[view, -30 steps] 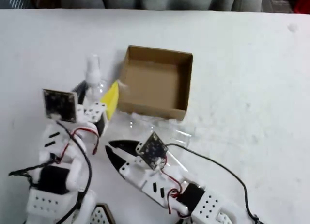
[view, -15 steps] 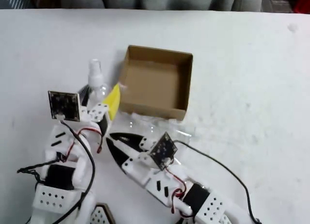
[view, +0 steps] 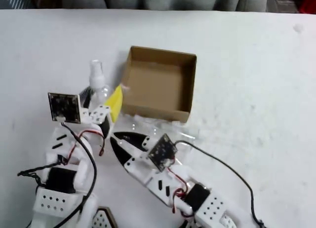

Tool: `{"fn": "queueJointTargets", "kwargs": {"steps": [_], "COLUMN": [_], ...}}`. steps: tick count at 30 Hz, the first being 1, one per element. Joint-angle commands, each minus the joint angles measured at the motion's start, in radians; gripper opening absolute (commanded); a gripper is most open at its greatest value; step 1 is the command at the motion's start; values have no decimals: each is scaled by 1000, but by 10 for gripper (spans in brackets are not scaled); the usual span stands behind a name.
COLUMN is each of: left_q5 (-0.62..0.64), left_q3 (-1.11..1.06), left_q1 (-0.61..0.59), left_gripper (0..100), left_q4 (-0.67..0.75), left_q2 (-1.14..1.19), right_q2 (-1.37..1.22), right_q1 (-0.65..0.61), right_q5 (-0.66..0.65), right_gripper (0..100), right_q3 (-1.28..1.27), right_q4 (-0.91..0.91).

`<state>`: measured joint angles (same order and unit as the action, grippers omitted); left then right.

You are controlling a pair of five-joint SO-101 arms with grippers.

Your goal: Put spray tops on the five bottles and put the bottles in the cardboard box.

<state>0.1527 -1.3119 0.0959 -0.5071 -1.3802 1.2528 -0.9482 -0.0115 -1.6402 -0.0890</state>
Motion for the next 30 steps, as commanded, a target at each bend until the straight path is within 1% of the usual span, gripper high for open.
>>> {"fn": "queueJointTargets", "kwargs": {"steps": [1, 6, 10, 13, 19, 24, 30], "left_q5": [15, 12, 11, 9, 9, 9, 9], "left_q3": [9, 2, 2, 0, 2, 2, 2], "left_q1": [-10, -10, -10, -10, -10, -10, -10], "left_gripper": [20, 20, 20, 20, 20, 20, 20], "left_q4": [43, 43, 43, 35, 34, 34, 34], "left_q2": [7, 7, 7, 7, 7, 7, 7], "right_q2": [-177, -337, -397, -433, -576, -691, -713], "right_q1": [8, -16, -19, -7, 64, 65, 97], "right_q5": [-8, -8, -8, -8, -6, -6, -6], "right_gripper": [15, 15, 15, 15, 15, 15, 15], "right_q3": [75, 81, 83, 112, 193, 249, 269], "right_q4": [-134, -338, -432, -438, -444, -447, -467]}}
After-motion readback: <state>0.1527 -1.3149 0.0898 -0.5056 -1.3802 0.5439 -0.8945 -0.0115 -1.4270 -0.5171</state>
